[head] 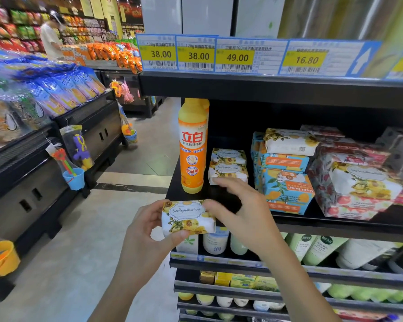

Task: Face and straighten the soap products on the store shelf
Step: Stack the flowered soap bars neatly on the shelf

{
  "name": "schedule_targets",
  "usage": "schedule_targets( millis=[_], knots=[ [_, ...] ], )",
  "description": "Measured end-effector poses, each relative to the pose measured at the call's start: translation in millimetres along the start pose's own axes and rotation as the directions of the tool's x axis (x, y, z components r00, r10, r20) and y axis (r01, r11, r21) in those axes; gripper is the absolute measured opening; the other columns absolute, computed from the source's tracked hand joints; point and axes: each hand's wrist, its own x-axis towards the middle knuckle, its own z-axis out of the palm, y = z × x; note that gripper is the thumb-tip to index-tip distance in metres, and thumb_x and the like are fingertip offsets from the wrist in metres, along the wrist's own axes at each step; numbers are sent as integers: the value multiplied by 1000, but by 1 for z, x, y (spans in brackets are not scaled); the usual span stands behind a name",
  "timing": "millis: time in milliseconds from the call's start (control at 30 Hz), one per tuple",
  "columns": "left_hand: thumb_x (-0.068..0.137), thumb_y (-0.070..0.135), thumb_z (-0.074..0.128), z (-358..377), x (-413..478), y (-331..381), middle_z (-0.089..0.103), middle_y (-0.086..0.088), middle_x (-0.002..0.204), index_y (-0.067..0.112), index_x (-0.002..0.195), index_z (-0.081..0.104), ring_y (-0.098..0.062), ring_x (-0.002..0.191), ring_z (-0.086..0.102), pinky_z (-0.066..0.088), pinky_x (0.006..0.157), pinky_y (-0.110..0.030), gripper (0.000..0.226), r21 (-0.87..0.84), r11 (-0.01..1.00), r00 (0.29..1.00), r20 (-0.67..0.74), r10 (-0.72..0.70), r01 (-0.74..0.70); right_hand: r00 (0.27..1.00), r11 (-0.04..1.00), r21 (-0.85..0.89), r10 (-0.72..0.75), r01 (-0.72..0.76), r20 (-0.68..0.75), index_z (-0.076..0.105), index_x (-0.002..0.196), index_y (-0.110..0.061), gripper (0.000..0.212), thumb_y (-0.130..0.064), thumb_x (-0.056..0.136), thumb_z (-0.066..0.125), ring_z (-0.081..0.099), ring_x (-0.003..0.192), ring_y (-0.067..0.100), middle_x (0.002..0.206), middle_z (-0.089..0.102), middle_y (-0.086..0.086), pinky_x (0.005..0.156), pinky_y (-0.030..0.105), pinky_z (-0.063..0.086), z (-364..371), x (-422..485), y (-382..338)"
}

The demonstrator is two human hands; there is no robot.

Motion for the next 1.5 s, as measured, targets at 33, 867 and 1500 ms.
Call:
schedule_targets(
  millis=[33, 867, 1500],
  knots=[
    [60, 31, 96, 2, 1, 1, 67, 22, 114, 43, 119, 61, -5, 110, 65, 57, 95, -36, 70, 7, 1000, 1000, 13, 5, -5, 995, 1000, 10, -5, 4, 99, 59, 139, -36, 65, -50, 80, 81, 44, 127, -15, 136, 53, -30, 103, 1, 30, -5, -6, -4],
    [84, 28, 82, 28, 23, -19, 58, 6, 144, 23, 133, 68, -26, 135, 55, 32, 109, -36, 51, 580, 738, 938, 204, 279, -346, 990, 893, -448, 99, -45, 97, 42, 154, -24, 63, -23, 97, 69, 28, 145, 20, 155, 40, -2, 117, 29, 26, -5, 5, 12],
    [84, 16, 81, 33, 25, -29, 68, -2, 133, 18, 124, 73, -15, 127, 52, 40, 107, -43, 41, 522, 755, 907, 97, 409, -396, 998, 899, -438, -29, 5, -47, 66, 133, -9, 41, -1, 92, 70, 55, 132, 27, 140, 61, 7, 108, 40, 49, 12, 10, 25]
  ],
)
